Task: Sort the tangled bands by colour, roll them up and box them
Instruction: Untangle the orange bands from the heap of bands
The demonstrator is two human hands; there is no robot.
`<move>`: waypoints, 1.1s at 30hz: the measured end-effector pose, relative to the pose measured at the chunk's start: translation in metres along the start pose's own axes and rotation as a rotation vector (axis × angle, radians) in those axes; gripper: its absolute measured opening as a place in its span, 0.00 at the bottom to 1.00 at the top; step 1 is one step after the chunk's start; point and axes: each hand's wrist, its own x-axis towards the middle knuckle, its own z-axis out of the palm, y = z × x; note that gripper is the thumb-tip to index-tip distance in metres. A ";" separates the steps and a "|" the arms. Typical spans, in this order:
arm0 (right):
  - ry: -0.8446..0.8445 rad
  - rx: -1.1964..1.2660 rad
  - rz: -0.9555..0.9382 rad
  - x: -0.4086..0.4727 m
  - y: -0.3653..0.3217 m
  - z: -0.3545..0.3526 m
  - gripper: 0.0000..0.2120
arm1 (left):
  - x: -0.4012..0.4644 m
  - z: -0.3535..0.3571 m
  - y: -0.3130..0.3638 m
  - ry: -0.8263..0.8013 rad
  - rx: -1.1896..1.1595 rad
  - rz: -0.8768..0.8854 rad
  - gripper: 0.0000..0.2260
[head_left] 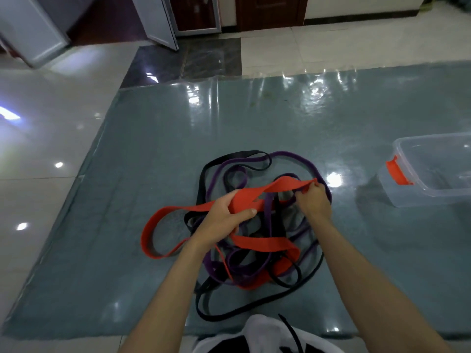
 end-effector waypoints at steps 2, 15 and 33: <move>-0.016 -0.014 -0.038 0.009 -0.004 -0.001 0.25 | 0.001 0.002 0.006 -0.020 0.003 0.051 0.13; 0.231 0.449 0.260 0.080 -0.021 0.001 0.20 | 0.051 -0.007 -0.008 0.117 -0.109 -0.004 0.09; -0.279 -0.221 -0.438 0.072 -0.017 0.061 0.47 | 0.083 -0.001 -0.044 0.401 -0.314 -0.240 0.09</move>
